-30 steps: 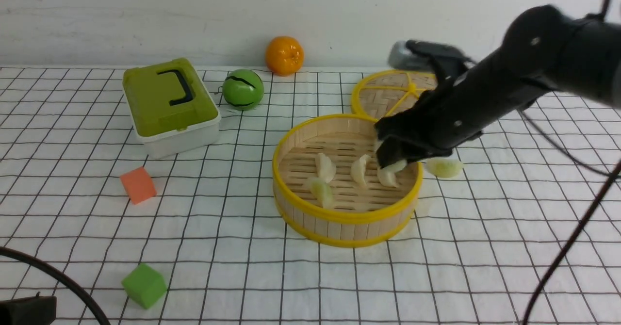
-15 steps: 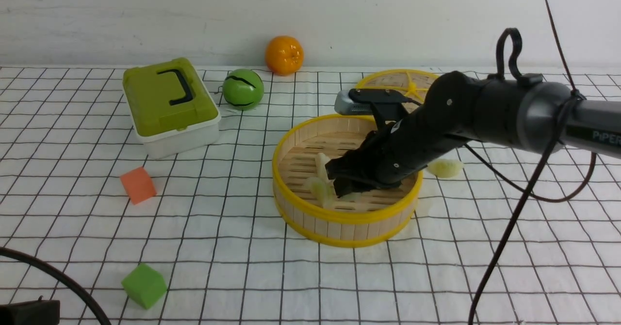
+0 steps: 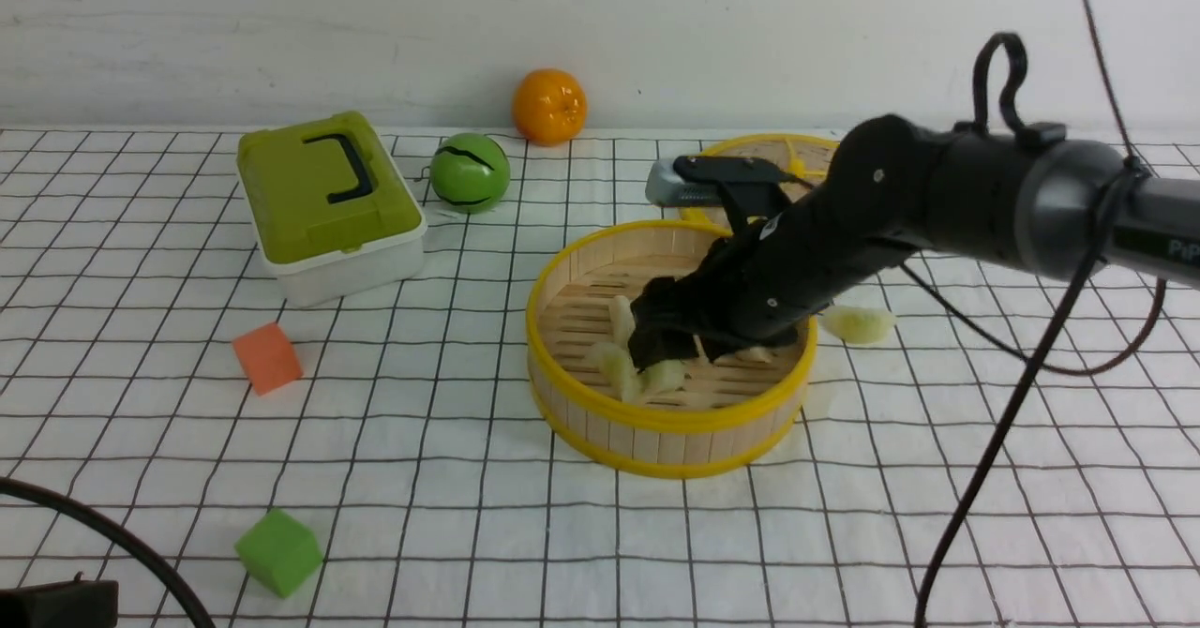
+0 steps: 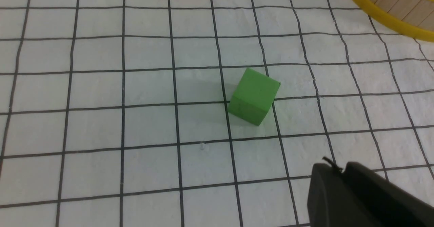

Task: Put the dumplings into the steamer on the table with the white tablecloth.
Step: 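Place the dumpling in the bamboo steamer basket with the right gripper, then reach for and grasp a dumpling lying on the table beside the steamer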

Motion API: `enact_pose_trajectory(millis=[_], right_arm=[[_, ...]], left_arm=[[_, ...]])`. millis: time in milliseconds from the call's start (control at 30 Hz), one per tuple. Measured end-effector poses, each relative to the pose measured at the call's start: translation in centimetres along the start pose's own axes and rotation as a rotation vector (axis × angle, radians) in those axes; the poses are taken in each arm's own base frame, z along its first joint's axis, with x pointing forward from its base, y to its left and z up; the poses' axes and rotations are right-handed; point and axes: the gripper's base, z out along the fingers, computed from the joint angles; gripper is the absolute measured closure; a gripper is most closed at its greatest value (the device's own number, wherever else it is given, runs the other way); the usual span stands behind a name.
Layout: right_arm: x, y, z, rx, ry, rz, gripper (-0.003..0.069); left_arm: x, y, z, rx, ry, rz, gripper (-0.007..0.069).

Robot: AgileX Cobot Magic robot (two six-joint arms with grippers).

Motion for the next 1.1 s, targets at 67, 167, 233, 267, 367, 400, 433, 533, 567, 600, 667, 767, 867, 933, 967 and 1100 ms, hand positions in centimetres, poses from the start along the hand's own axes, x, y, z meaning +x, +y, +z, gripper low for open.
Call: enact_pose_trajectory(millis=[67, 167, 233, 267, 367, 400, 433, 533, 567, 600, 667, 767, 867, 933, 967, 1100], right_arm=[[-1.1, -0.2, -1.5, 0.017, -0.025, -0.032, 0.0117], [-3.9, -2.5, -5.8, 0.102, -0.074, -0.089, 0.0117], [-5.0, -4.6, -7.3, 0.167, -0.088, -0.103, 0.0117], [-5.1, -4.6, -7.3, 0.167, -0.089, -0.105, 0.0117], [-5.0, -9.5, -6.4, 0.24, -0.038, -0.068, 0.0116], [-5.0, -9.5, -6.4, 0.24, -0.038, -0.068, 0.0116], [-4.4, -11.4, -4.8, 0.247, 0.0, -0.029, 0.0116], [-3.6, -13.9, -2.2, 0.272, 0.034, -0.067, 0.0123], [-3.4, -14.5, -1.6, 0.283, 0.042, -0.091, 0.0127], [-3.4, -14.9, -1.3, 0.293, 0.041, -0.119, 0.013], [-3.4, -15.5, -0.9, 0.309, 0.032, -0.168, 0.0143], [-3.5, -15.6, -0.9, 0.313, 0.029, -0.249, 0.0158], [-3.4, -15.1, -0.6, 0.288, 0.055, -0.356, 0.0174], [-3.3, -15.0, -0.4, 0.27, 0.065, -0.385, 0.0179], [-3.1, -15.0, 0.1, 0.242, 0.078, -0.403, 0.0181], [-2.3, -15.6, 1.6, 0.219, 0.116, -0.404, 0.0184]], left_arm=[[0.0, 0.0, 0.0, 0.0, 0.0, 0.0, 0.0567], [0.0, 0.0, 0.0, 0.001, -0.001, -0.001, 0.0567], [-0.1, 0.0, 0.0, 0.004, -0.008, -0.001, 0.0566], [-0.1, 0.0, 0.0, 0.004, -0.008, -0.001, 0.0566], [-0.1, -0.1, 0.0, 0.007, -0.015, 0.0, 0.0566], [-0.2, -0.1, 0.0, 0.007, -0.017, 0.001, 0.0566], [-0.2, -0.1, 0.0, 0.007, -0.017, 0.001, 0.0566], [-0.2, 0.0, 0.0, 0.005, -0.017, 0.004, 0.0564], [-0.2, 0.0, 0.0, 0.004, -0.018, 0.006, 0.0563], [-0.2, 0.0, 0.0, 0.003, -0.018, 0.007, 0.0563], [-0.2, 0.0, 0.0, 0.002, -0.019, 0.009, 0.0563], [-0.2, 0.0, 0.0, -0.001, -0.02, 0.014, 0.0563], [-0.1, 0.0, 0.1, -0.004, -0.022, 0.02, 0.0563], [0.1, 0.1, 0.2, -0.006, -0.018, 0.024, 0.0562], [0.3, 0.1, 0.4, -0.006, -0.013, 0.025, 0.0559], [0.7, 0.2, 0.6, -0.002, -0.012, 0.027, 0.0558]])
